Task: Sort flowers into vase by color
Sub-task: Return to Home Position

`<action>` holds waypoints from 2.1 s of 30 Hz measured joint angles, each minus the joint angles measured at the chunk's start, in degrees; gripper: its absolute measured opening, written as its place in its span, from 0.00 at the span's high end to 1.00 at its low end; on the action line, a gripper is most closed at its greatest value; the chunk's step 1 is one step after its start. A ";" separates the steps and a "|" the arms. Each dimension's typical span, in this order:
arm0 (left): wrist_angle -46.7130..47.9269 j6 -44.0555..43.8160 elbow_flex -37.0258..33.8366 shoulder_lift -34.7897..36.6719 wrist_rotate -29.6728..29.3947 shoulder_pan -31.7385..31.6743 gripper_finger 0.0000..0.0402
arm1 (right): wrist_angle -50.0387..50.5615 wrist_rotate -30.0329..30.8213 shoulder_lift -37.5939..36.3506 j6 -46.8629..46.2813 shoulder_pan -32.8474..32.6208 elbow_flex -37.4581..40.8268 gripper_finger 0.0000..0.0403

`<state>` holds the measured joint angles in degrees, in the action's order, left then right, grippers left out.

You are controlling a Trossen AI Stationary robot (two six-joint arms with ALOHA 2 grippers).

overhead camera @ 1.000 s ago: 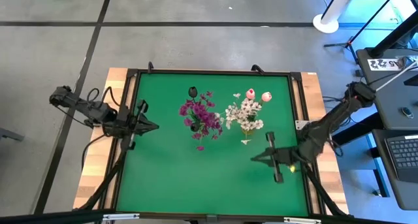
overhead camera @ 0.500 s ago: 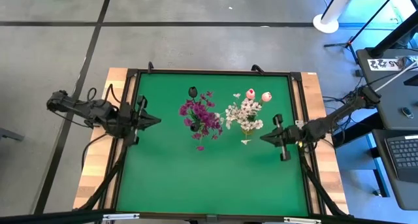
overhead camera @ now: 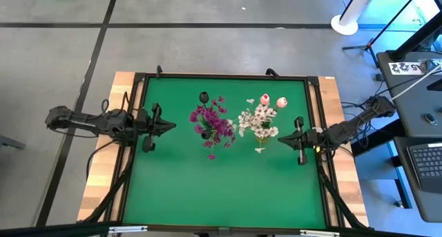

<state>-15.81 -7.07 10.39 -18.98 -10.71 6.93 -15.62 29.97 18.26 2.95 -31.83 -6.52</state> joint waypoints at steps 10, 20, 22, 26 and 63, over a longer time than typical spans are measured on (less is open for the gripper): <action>-2.82 -2.59 -5.35 3.77 4.44 -2.71 1.00 | 6.30 1.38 -2.08 -1.21 0.00 0.00 1.00; -8.00 -4.37 -10.01 3.69 4.19 -2.90 1.00 | -0.24 2.06 -2.56 -1.39 0.00 5.75 1.00; -8.00 -4.13 -10.01 3.73 4.34 -2.92 1.00 | -0.06 2.56 -2.53 -1.33 0.02 5.77 1.00; -6.70 -3.41 -10.01 3.73 4.43 -2.92 1.00 | 0.05 3.37 -2.66 -1.21 0.02 5.80 1.00; -6.56 -2.90 -9.99 3.73 3.53 -2.92 1.00 | 11.02 7.98 -2.65 -1.15 0.00 6.03 0.95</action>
<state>-22.37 -9.98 0.40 -15.25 -7.18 4.01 -4.60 37.95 15.62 1.80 -31.83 -0.49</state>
